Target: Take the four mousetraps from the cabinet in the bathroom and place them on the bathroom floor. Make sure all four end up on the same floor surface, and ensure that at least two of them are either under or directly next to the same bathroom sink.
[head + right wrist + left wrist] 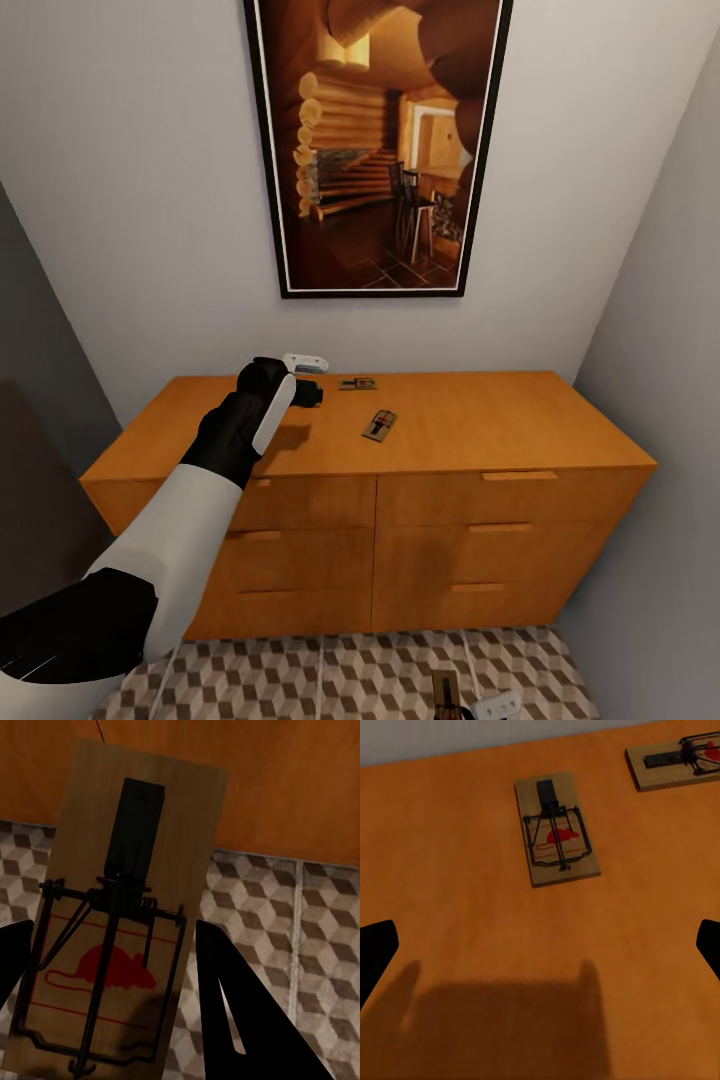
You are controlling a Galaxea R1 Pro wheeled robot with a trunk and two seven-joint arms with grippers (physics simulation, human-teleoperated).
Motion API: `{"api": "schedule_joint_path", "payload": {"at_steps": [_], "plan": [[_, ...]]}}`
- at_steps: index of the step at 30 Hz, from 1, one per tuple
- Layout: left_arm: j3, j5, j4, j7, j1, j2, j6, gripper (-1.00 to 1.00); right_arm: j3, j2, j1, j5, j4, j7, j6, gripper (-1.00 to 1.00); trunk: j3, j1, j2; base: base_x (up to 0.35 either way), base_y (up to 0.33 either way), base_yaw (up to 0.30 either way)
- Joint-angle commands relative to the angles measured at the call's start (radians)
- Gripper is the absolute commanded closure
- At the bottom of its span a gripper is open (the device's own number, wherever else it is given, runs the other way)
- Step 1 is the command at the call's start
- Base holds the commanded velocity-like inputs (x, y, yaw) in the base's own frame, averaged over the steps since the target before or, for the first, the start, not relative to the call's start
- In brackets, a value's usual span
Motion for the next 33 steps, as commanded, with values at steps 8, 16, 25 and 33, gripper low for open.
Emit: {"api": "schedule_joint_path", "payload": {"at_steps": [8,16,25,33], "plan": [[-0.002,0.011,-0.006,0.010,-0.001,0.000,0.003,-1.00,-0.007,-0.018,0.034,0.002,0.003,0.011,-0.032,1.00,-0.001,0.000,-0.001,0.000,0.000,0.000],[-0.002,0.025,-0.008,0.010,-0.001,0.000,0.003,-1.00,-0.007,-0.094,0.174,0.002,0.004,0.012,-0.234,1.00,-0.001,0.000,-0.001,0.000,0.000,0.000],[-0.002,0.032,0.003,0.010,-0.001,0.000,0.003,-1.00,-0.007,-0.085,0.189,-0.001,0.001,0.012,-0.251,1.00,-0.001,0.000,-0.001,0.070,0.000,0.000],[-0.002,0.032,0.011,0.010,-0.001,0.000,0.003,-1.00,-0.007,-0.081,0.190,-0.001,0.000,0.012,-0.253,1.00,-0.001,0.000,-0.001,0.139,0.000,0.000]]}}
